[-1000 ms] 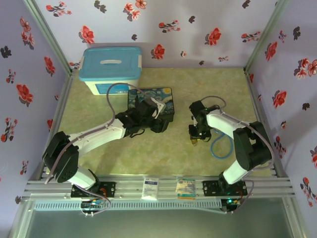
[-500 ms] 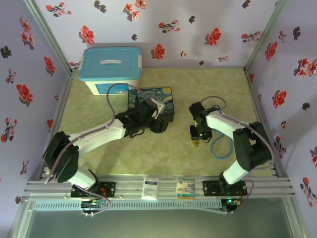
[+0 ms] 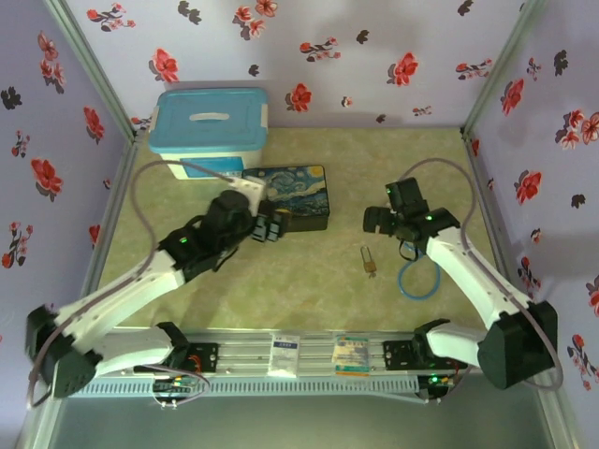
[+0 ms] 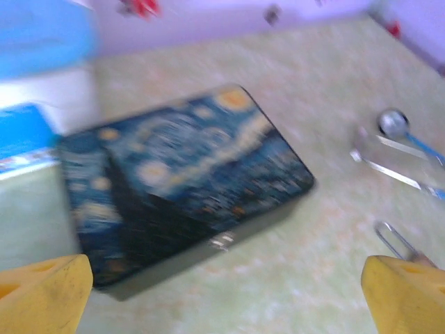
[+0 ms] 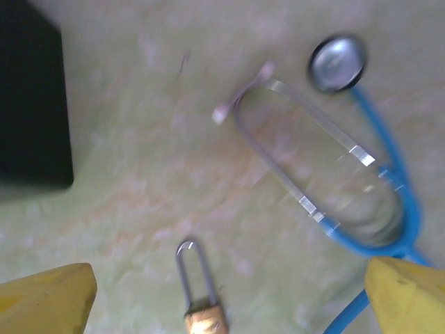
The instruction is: Unlock the padlock with the key
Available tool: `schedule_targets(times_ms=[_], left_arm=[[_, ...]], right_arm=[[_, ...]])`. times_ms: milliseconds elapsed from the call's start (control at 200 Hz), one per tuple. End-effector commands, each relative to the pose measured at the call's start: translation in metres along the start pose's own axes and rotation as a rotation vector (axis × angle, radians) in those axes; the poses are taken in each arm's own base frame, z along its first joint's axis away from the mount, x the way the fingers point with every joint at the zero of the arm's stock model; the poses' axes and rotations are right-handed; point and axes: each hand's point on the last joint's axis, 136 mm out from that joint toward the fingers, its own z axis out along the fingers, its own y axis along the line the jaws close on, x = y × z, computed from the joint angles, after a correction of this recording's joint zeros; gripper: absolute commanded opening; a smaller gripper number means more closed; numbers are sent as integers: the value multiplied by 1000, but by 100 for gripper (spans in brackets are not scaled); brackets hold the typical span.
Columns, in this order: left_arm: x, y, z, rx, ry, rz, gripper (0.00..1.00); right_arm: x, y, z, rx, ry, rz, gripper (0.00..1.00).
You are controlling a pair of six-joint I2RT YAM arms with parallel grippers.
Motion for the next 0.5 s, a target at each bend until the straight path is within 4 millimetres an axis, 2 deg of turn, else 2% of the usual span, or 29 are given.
schedule_targets(times_ms=[0, 110, 250, 375, 495], left_arm=[[10, 76, -9, -271, -67, -71, 100], [29, 132, -13, -457, -100, -52, 100], [51, 180, -5, -673, -87, 54, 100], [66, 212, 10, -765, -71, 101, 100], [76, 232, 26, -770, -49, 106, 100]], right_arm=[[-36, -33, -10, 110, -162, 0, 99], [-50, -69, -9, 229, -288, -9, 99], [-50, -108, 0, 328, -418, 18, 99], [-47, -115, 16, 307, -587, 44, 99], [-38, -122, 33, 331, -605, 50, 99]])
